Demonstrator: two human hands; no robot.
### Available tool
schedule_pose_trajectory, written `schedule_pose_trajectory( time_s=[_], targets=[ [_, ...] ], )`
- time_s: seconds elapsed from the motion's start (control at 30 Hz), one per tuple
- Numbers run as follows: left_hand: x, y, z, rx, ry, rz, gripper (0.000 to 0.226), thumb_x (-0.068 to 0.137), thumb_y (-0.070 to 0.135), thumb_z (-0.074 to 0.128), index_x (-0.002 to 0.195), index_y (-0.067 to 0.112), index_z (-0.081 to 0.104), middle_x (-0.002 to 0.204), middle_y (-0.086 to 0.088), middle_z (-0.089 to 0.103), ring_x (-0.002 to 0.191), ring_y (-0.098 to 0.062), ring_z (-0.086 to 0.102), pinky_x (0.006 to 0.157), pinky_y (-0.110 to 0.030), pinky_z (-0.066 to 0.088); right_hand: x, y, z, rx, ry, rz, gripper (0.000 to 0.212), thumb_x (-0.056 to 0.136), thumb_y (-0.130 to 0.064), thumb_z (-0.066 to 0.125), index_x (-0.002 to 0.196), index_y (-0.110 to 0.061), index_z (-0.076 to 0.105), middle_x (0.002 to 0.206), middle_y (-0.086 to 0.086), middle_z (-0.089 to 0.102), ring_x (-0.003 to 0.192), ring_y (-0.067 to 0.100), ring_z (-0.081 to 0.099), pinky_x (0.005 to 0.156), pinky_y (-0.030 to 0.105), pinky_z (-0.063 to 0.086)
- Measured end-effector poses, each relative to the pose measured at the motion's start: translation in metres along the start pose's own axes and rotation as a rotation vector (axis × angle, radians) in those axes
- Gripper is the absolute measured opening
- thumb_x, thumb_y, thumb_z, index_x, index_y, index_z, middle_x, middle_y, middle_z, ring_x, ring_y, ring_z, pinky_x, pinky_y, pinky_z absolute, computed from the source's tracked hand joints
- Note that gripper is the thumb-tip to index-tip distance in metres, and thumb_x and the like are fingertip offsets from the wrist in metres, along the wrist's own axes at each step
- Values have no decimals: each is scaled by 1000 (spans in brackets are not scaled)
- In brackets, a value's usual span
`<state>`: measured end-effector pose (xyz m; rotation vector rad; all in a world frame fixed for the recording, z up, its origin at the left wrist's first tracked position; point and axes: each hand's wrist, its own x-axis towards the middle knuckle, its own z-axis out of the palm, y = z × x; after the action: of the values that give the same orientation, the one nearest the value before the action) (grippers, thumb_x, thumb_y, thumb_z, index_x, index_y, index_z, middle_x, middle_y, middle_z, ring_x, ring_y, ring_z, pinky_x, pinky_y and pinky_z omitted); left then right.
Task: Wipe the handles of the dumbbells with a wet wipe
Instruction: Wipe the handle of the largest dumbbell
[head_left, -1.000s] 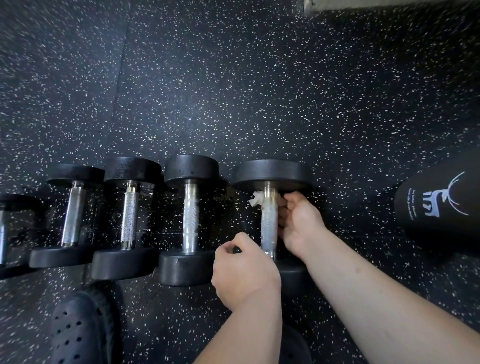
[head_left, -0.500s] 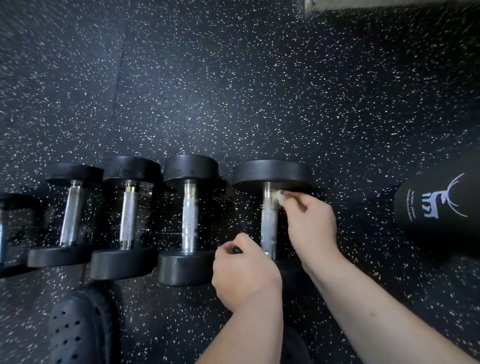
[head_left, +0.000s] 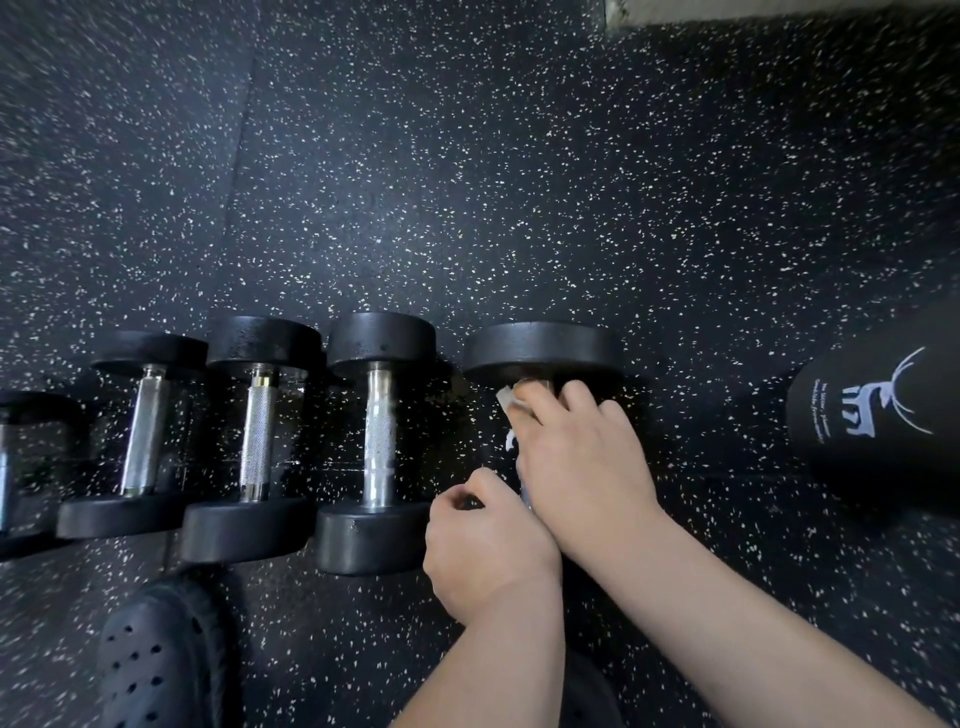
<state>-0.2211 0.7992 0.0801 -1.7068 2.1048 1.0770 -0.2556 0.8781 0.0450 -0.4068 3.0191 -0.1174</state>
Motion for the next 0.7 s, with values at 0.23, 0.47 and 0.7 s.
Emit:
schedule_pose_trajectory(
  time_s=[0.23,0.47,0.7],
  targets=[
    [1,1,0,-13,9,-20,33,97,43,48,111,25,71,101,0,68,91,-23,52,77,-35,36,1,-4,5,-12,97,29,39,86,-28,67,124,-20,73,114,-10,70,88,27,54,66,39,34],
    [0,-3,3,24,9,8,36,96,46,44,111,27,70,112,0,71,103,-27,61,81,-38,40,-7,2,4,-9,161,49,30,97,-30,58,120,-19,74,122,-11,70,85,26,55,64,40,39],
    [2,-3,2,10,5,7,36,95,46,44,110,27,70,109,-2,71,101,-28,60,80,-37,40,-9,2,4,264,198,197,15,93,-37,71,100,-26,79,120,-17,71,84,20,60,70,35,55]
  ],
)
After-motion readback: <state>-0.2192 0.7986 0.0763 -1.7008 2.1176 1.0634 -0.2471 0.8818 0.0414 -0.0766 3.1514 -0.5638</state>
